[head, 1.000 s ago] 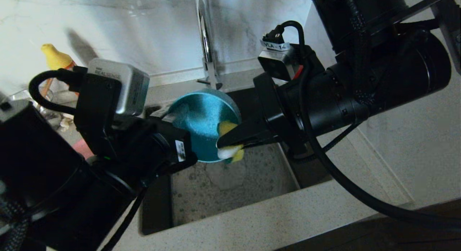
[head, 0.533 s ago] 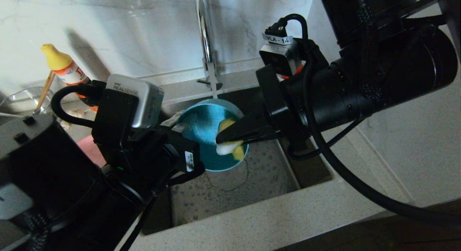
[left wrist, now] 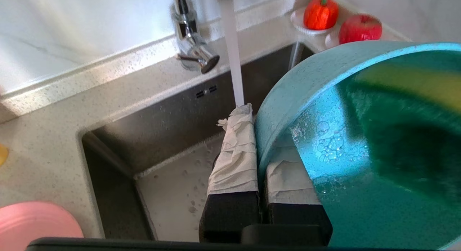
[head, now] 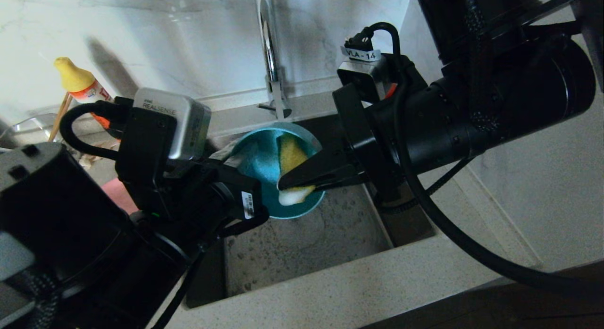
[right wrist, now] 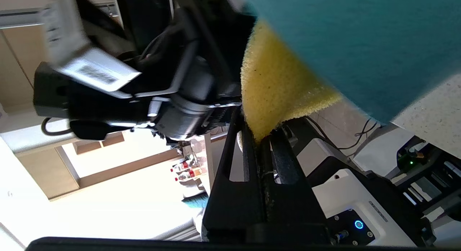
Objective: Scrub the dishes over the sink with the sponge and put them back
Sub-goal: Wipe the bowl
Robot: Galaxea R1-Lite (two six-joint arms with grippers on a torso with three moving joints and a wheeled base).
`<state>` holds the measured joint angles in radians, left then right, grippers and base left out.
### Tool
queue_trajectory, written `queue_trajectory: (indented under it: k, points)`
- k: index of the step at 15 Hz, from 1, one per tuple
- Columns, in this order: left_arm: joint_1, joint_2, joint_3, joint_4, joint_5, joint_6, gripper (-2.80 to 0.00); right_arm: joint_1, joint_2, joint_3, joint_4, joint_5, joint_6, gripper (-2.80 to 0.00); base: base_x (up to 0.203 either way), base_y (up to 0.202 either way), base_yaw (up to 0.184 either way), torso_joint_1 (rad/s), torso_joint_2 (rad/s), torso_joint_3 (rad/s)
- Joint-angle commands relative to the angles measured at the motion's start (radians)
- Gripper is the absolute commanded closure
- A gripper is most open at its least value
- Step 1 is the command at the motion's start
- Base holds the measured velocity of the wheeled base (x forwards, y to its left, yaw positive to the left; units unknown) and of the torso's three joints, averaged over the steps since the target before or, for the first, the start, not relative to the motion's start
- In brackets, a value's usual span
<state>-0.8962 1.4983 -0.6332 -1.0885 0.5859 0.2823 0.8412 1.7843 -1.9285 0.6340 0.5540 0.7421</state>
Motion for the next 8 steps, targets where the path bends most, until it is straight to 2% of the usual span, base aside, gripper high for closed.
queue_trajectory:
  k: [1, 8]
  points:
    - [0.0, -0.024, 0.001, -0.005, 0.003, 0.001, 0.0, -0.015, 0.015, 0.003, 0.004, 0.0, 0.005, 0.0, 0.0, 0.0, 0.0, 0.0, 0.0, 0.0]
    - [0.002, -0.041, 0.01, -0.008, 0.003, 0.001, 0.0, -0.064, 0.011, 0.003, 0.006, -0.002, 0.003, 0.0, 0.0, 0.0, 0.0, 0.0, 0.0, 0.0]
